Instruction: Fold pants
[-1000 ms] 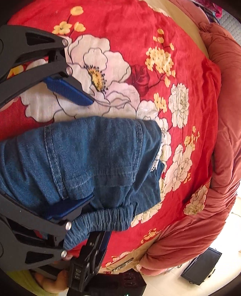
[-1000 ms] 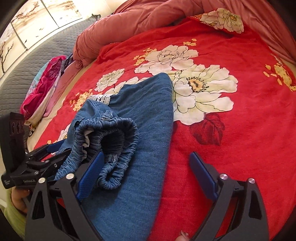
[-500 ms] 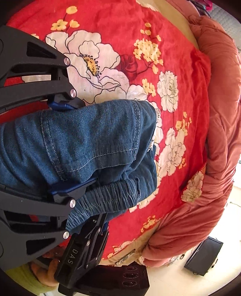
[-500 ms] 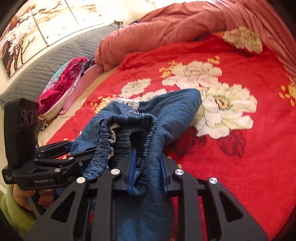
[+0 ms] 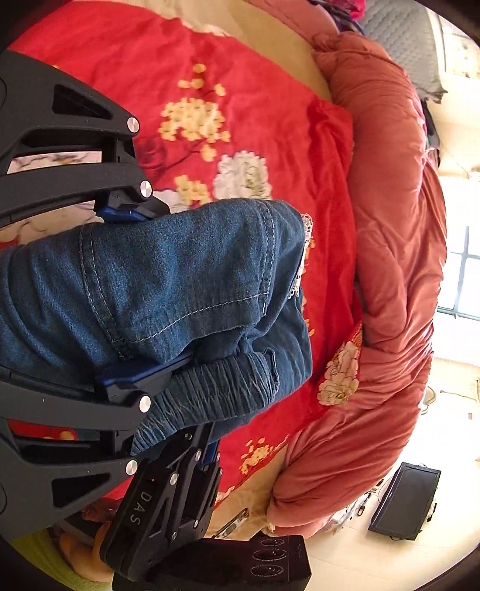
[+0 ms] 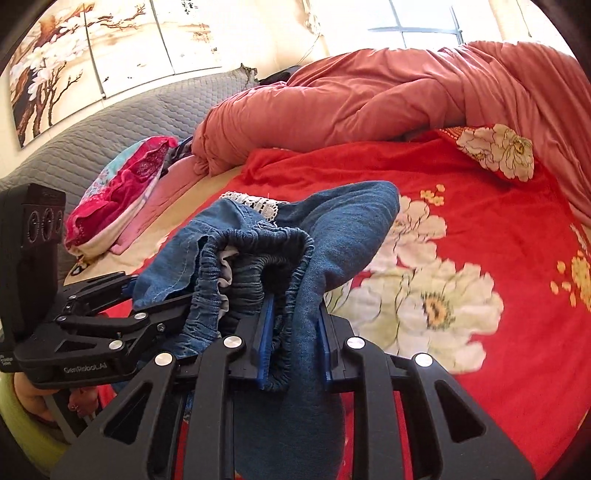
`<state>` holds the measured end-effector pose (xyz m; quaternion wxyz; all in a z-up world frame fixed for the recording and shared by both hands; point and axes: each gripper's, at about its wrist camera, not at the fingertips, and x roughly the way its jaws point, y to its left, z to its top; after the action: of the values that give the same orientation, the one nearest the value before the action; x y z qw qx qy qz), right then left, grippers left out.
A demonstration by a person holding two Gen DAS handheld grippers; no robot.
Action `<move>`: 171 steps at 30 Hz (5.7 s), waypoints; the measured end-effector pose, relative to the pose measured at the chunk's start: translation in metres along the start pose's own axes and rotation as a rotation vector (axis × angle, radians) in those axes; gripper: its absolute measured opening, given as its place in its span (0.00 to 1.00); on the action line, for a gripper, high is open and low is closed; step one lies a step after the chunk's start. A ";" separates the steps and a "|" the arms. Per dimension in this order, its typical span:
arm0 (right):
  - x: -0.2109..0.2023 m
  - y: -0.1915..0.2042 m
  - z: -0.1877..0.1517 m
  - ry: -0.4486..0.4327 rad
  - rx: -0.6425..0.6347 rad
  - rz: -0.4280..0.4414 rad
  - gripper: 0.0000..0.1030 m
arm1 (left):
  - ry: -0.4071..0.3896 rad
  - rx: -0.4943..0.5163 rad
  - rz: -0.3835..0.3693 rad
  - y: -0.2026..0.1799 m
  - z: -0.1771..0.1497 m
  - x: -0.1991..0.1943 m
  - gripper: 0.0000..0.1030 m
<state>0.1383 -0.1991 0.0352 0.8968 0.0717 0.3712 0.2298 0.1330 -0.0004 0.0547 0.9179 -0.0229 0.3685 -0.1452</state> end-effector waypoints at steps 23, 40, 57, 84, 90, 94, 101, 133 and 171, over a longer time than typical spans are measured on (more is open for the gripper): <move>0.090 -0.058 0.013 0.154 0.103 -0.127 0.44 | 0.086 -0.007 0.044 0.018 0.012 0.090 0.51; 0.086 -0.073 0.007 0.154 0.152 -0.203 0.78 | 0.092 -0.022 0.056 0.026 0.008 0.089 0.74; 0.065 -0.067 0.020 0.070 0.170 -0.151 0.81 | 0.073 -0.044 -0.001 0.027 0.017 0.070 0.89; 0.020 -0.033 0.043 -0.062 0.102 -0.095 0.95 | 0.009 -0.006 0.030 0.020 0.026 0.032 0.91; 0.008 -0.024 0.044 -0.088 0.084 -0.096 0.95 | -0.018 0.001 0.045 0.019 0.027 0.018 0.91; 0.000 -0.020 0.043 -0.099 0.077 -0.097 0.95 | -0.034 0.007 0.053 0.017 0.025 0.009 0.91; -0.010 -0.012 0.038 -0.109 0.057 -0.102 0.95 | -0.046 0.003 0.069 0.017 0.016 -0.005 0.91; -0.070 0.006 -0.014 -0.104 0.059 -0.159 0.95 | -0.035 -0.039 0.109 0.006 -0.041 -0.054 0.91; -0.096 0.009 -0.092 -0.007 0.047 -0.207 0.95 | 0.046 -0.120 0.090 -0.009 -0.111 -0.064 0.91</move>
<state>0.0112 -0.2395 0.0336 0.9151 0.0548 0.3787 0.1271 0.0109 0.0160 0.0186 0.9118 -0.0581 0.3982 -0.0820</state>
